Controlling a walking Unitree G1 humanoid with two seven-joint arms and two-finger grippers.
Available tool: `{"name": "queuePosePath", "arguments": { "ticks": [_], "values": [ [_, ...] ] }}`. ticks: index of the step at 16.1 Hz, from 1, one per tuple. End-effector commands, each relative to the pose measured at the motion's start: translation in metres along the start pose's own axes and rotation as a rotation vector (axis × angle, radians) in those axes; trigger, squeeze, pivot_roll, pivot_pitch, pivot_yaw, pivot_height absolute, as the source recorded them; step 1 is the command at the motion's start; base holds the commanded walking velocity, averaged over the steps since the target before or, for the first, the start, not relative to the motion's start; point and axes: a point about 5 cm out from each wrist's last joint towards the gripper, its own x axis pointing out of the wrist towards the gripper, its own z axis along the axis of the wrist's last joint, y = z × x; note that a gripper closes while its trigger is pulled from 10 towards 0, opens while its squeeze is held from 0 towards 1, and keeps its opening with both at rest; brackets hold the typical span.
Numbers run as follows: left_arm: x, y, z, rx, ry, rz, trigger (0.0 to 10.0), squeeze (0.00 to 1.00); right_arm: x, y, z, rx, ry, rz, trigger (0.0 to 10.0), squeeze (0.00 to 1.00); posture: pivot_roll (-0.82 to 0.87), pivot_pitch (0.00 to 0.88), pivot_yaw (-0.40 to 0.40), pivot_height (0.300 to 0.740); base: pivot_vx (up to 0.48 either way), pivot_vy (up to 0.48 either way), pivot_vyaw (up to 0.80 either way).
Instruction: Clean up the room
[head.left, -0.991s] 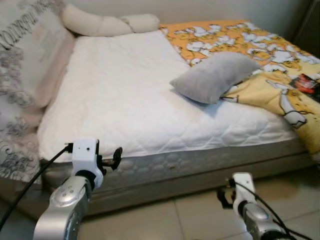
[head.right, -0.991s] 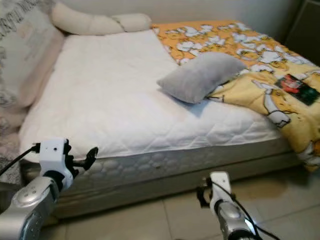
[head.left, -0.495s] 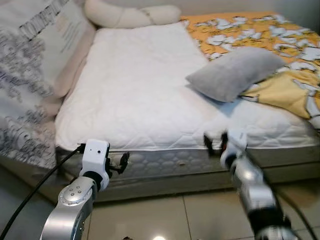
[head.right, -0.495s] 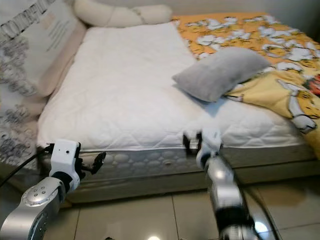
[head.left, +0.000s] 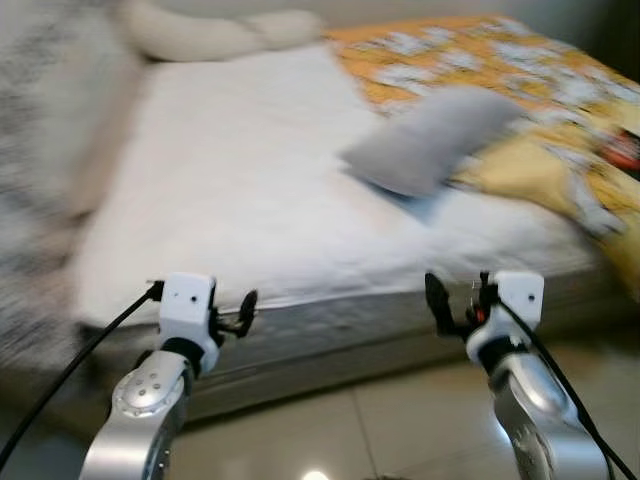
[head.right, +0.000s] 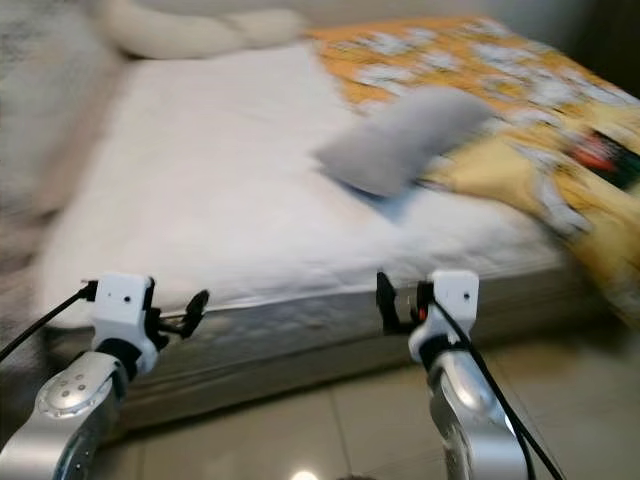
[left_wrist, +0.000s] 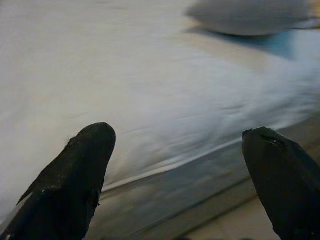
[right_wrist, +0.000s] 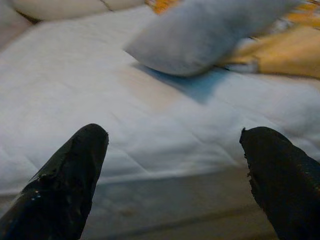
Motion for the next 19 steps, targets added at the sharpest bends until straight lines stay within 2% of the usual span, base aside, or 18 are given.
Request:
{"name": "queuePosePath", "arguments": {
  "ticks": [1, 2, 3, 4, 6, 8, 10, 11, 14, 17, 19],
  "values": [
    [0.000, -0.001, 0.001, 0.001, -0.006, 0.007, 10.0, 0.00, 0.000, 0.005, 0.010, -0.011, -0.020, 0.021, 10.0, 0.00, -0.08, 0.000, 0.026, 0.740, 0.000, 0.000, -0.79],
    [0.002, 0.000, 0.001, 0.012, -0.010, 0.010, 10.0, 0.00, 0.003, 0.001, 0.015, -0.013, -0.022, -0.003, 10.0, 0.00, -0.08, 0.000, 0.025, 0.740, 0.000, 0.000, -0.79],
    [0.005, 0.001, 0.006, 0.011, -0.023, 0.022, 10.0, 0.00, 0.006, -0.004, 0.024, -0.062, -0.020, -0.050, 10.0, 0.00, -0.09, 0.000, 0.022, 0.740, 0.000, 0.000, 0.00],
    [0.008, 0.002, 0.009, 0.000, -0.032, 0.028, 10.0, 0.00, 0.009, -0.004, 0.027, -0.065, -0.012, -0.046, 10.0, 0.00, -0.09, 0.000, 0.019, 0.740, 0.000, -0.386, 0.00],
    [0.010, 0.004, 0.011, -0.002, -0.038, 0.040, 10.0, 0.00, 0.012, -0.005, 0.027, -0.027, 0.003, -0.042, 10.0, 0.00, -0.08, 0.000, 0.012, 0.740, 0.000, -0.480, 0.00],
    [0.011, 0.007, 0.013, -0.007, -0.044, 0.053, 10.0, 0.00, 0.016, -0.005, 0.023, -0.112, 0.023, -0.065, 10.0, 0.00, -0.08, 0.000, 0.017, 0.740, 0.000, -0.480, 0.00],
    [0.011, 0.007, 0.013, -0.019, -0.042, 0.055, 10.0, 0.00, 0.020, -0.004, 0.024, -0.133, 0.030, -0.067, 10.0, 0.00, -0.08, 0.000, 0.028, 0.740, 0.000, -0.240, 0.00],
    [0.011, 0.006, 0.012, -0.054, -0.032, 0.060, 10.0, 0.00, 0.021, -0.004, 0.025, -0.147, 0.031, -0.055, 10.0, 0.00, -0.08, 0.000, 0.022, 0.740, 0.000, 0.000, 0.00],
    [0.009, 0.012, 0.009, 0.023, -0.018, 0.085, 10.0, 0.00, 0.021, -0.008, 0.018, -0.070, 0.057, -0.044, 10.0, 0.00, -0.05, 0.000, -0.005, 0.740, 0.000, 0.000, 0.00],
    [0.009, 0.012, 0.014, 0.029, -0.049, 0.067, 10.0, 0.00, 0.021, -0.010, 0.013, -0.043, 0.067, -0.062, 10.0, 0.00, -0.04, 0.000, -0.007, 0.740, 0.085, 0.000, 0.00],
    [0.009, 0.010, 0.017, 0.020, -0.059, 0.054, 10.0, 0.00, 0.022, -0.007, 0.017, -0.049, 0.018, -0.038, 10.0, 0.00, -0.04, 0.000, -0.001, 0.740, 0.313, 0.000, 0.00]
  ]
}}
